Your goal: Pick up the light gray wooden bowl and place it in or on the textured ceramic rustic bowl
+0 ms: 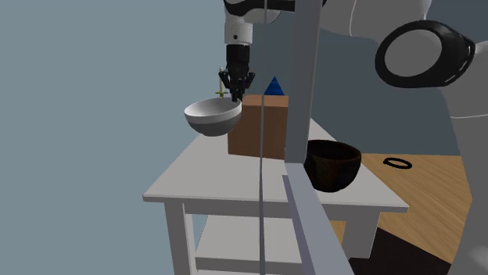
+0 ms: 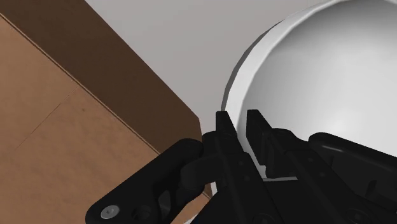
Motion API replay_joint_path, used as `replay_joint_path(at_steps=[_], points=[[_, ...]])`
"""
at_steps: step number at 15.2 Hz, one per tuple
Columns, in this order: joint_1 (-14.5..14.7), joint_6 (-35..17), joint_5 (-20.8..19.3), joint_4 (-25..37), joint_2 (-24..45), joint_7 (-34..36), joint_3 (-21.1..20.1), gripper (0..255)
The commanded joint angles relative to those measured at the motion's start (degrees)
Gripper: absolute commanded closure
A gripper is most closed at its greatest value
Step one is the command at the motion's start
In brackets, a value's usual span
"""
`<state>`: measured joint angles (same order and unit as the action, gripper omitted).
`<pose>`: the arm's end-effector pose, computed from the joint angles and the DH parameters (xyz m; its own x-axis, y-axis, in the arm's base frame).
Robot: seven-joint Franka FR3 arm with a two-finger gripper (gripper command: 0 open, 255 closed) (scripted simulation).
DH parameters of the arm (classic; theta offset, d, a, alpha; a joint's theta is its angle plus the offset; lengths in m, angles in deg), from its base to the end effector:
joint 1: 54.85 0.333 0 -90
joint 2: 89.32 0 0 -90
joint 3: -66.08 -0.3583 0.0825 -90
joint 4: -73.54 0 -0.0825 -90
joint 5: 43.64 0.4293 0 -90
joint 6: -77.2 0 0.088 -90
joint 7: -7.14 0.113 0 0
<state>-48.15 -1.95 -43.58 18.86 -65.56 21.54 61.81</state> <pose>0.7027 0.1211 0.6832 0.9978 -0.0662 0.0053 -0.0660 -0.9973 -0.0334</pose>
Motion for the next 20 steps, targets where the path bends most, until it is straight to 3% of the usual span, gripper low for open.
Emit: replay_joint_path(at_steps=[1,6,7,10,14,20], points=[[0.16,2.81,-0.14,4.86,2.04,0.06,0.01,255],[0.95,12.15,-0.67,22.36,10.18,0.26,0.09,255],[-0.19,7.22,-0.19,9.88,2.65,-0.32,-0.01,255],[-2.38,2.08,0.72,-6.55,-8.59,-2.26,0.28,255],[-4.44,-0.56,1.57,-19.68,-19.02,-5.17,1.38,255],[-6.80,-1.13,1.92,-32.83,-31.45,-9.88,3.78,255]])
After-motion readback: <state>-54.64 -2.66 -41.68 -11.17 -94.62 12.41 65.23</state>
